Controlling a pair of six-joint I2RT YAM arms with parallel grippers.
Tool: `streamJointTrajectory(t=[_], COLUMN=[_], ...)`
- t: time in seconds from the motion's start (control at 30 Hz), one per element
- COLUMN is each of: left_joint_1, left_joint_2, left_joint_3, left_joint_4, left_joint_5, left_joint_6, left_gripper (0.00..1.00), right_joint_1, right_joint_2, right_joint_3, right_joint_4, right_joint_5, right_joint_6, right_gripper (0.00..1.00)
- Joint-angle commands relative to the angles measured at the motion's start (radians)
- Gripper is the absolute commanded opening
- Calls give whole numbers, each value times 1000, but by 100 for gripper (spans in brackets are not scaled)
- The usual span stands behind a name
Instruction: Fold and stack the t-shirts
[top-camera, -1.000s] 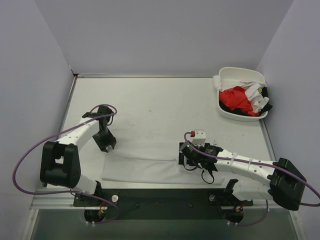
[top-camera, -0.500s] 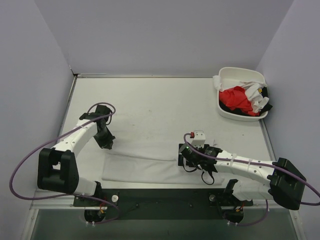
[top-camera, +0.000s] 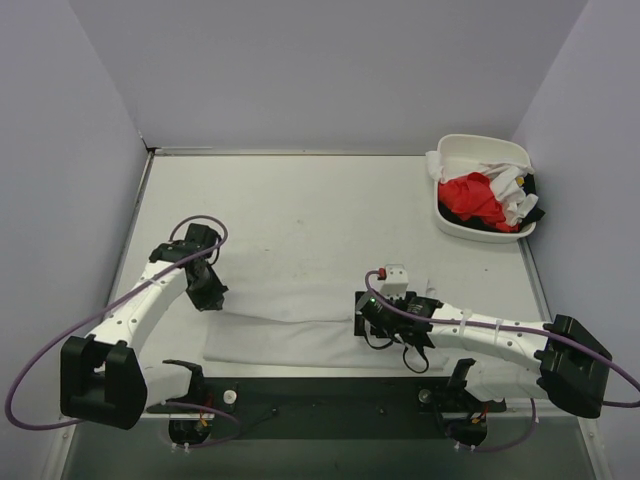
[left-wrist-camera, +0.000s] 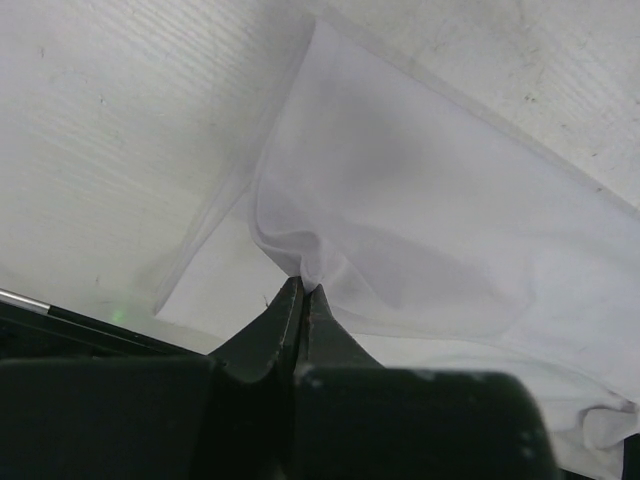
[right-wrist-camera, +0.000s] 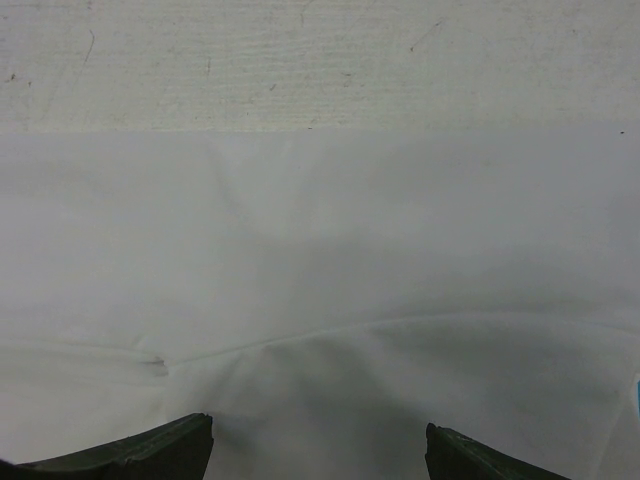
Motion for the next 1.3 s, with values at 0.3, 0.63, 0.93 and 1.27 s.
streamJointTrajectory(t=[0.3,0.63,0.93,1.27], left_joint_1=[-10,-11,-34,-71], left_joint_2=[-85,-71,50,245], left_joint_3=[35,221,88,72], left_joint_4=[-68,3,201,313], left_joint_5=[-13,81,125,153], left_joint_6=[-12,45,86,85], left_gripper=[77,77,77,74], right_joint_1=[1,-73,-330,-427], right_joint_2=[109,396,18,-56], right_joint_3=[257,534,207,85], right_joint_4=[-25,20,-8,-30], right_joint_5=[-11,-177,-143,-185], right_joint_6=[-111,-198,-193,-167], right_gripper=[93,94,94,94])
